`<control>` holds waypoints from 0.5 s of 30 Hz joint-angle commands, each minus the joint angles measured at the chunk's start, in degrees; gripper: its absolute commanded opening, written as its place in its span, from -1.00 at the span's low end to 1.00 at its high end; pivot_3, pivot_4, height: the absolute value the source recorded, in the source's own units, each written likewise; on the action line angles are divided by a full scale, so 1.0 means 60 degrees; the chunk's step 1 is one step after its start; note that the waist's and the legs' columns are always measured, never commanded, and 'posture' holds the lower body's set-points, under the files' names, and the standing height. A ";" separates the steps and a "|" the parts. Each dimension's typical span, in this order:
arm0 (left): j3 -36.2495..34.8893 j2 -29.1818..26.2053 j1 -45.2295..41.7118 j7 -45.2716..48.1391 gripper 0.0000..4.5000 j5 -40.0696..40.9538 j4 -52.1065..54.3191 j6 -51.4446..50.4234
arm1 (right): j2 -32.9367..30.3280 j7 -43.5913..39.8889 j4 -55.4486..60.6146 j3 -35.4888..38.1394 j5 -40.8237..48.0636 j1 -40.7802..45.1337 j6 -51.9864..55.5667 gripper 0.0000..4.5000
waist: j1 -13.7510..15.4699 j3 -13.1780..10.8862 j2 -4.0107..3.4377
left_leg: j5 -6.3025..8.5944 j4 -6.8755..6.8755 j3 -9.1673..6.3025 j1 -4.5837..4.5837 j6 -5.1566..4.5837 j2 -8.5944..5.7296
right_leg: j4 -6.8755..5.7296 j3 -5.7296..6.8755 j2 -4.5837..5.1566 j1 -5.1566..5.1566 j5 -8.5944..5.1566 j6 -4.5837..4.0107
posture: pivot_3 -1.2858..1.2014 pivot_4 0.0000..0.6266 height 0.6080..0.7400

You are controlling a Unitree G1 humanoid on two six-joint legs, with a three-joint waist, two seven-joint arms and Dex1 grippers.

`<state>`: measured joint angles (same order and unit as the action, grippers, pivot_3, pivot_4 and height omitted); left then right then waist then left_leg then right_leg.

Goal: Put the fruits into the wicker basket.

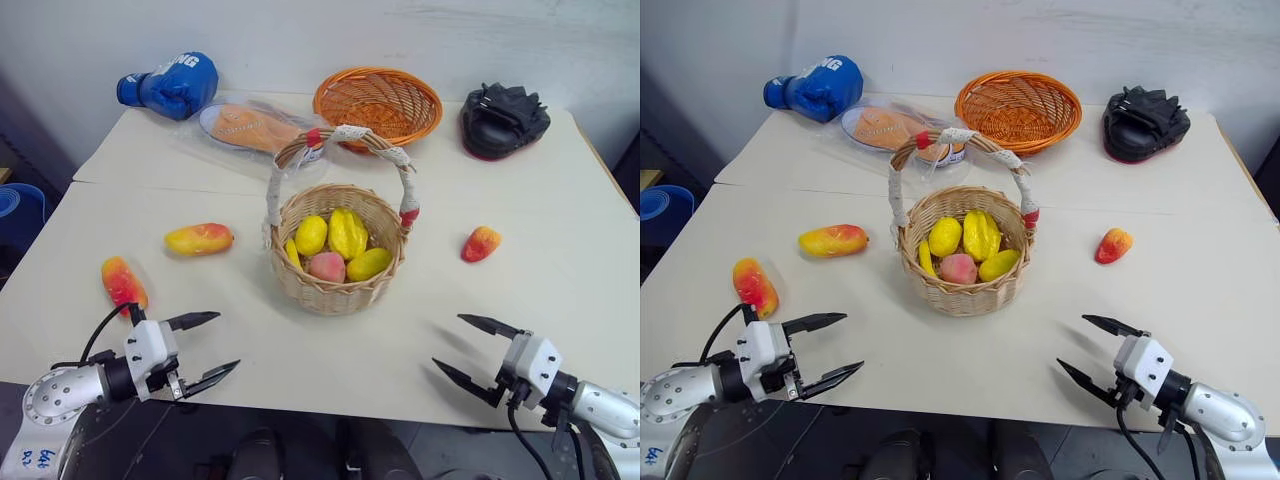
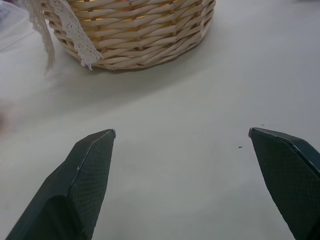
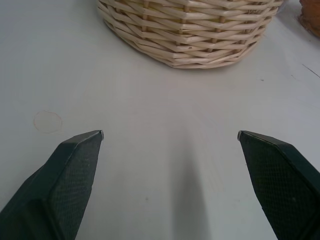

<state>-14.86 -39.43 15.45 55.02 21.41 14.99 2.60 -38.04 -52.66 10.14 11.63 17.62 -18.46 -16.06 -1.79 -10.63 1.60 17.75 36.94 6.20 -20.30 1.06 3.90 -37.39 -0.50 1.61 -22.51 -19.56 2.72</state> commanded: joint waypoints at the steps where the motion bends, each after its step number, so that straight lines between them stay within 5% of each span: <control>1: 0.0050 -0.0042 -0.0112 0.0004 1.00 -0.0281 0.0044 0.0490 | 0.0040 0.0115 0.0361 0.0086 0.0058 0.0026 -0.0058 0.98 | 0.0003 0.0000 0.0000 | 0.0000 0.0000 0.0000 -0.0001 0.0000 0.0000 | 0.0001 0.0000 0.0000 0.0000 0.0000 0.0000 | 0.03 -0.52 1.00; 15: -0.0317 -0.0078 0.0159 -0.0417 1.00 0.0422 0.0770 -0.1185 | 0.0399 -0.0683 0.0278 -0.0329 0.1047 0.0415 -0.0374 0.98 | 0.0002 0.0000 0.0000 | 0.0000 0.0003 -0.0001 0.0000 0.0000 0.0000 | -0.0002 0.0000 -0.0001 0.0001 0.0000 0.0001 | 0.03 -0.52 1.00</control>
<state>-14.97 -39.56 16.17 53.61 22.98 17.63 -3.66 -35.82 -56.15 11.09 9.26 21.77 -16.25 -18.15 -1.78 -10.63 1.60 17.74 36.96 6.20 -20.30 1.06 3.90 -37.40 -0.50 1.60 -22.51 -19.56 2.73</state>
